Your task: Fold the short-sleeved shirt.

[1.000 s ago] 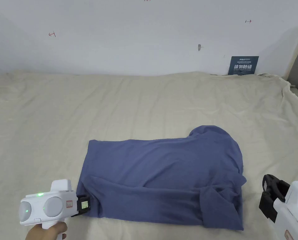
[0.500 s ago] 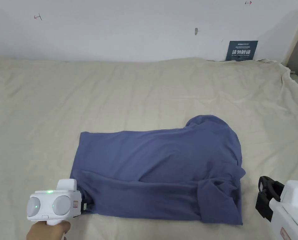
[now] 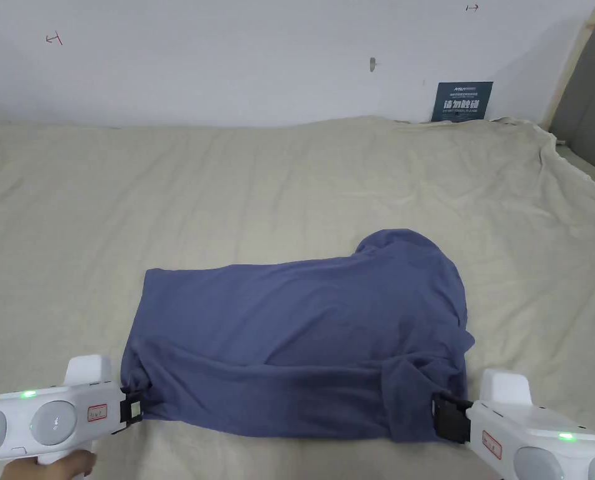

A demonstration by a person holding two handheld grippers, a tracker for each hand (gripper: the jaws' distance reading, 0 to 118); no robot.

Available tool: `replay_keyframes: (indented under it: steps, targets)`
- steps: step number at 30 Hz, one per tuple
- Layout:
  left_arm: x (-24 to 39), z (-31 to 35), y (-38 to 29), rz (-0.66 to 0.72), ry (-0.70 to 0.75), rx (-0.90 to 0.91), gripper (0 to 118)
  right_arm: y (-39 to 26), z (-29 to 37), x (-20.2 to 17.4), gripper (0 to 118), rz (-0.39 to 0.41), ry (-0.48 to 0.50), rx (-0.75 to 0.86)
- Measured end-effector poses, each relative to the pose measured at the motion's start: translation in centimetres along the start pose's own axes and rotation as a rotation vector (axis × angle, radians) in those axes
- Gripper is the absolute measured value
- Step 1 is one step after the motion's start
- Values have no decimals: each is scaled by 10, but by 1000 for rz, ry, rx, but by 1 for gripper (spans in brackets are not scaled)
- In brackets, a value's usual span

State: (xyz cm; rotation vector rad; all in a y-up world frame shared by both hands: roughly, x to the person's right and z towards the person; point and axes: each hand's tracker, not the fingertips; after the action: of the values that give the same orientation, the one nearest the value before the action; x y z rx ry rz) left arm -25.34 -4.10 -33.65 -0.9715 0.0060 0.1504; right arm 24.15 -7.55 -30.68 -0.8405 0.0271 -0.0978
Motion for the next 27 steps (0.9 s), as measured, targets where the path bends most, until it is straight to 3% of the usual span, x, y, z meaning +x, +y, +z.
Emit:
replay_keyframes:
  steps: [4,6,7,9,13,27]
  targets:
    - [-3,-3,1,6,-7,-3,5,-11,-18,1,71,-12,-5,-55]
    - [-5,-5,0,13,-10,-8,5,-16,-27,3,65,-21,7,-93]
    - [-5,-6,-1,19,-10,-11,5,-18,-28,5,49,-26,13,-100]
    - [-7,-7,-4,42,-14,-11,5,-22,-25,7,7,-42,17,-88]
    - [-17,-8,-12,97,-32,-12,5,-20,1,17,4,-109,61,-9]
    - [-30,36,-61,140,-56,-11,5,-51,85,31,4,-79,70,71]
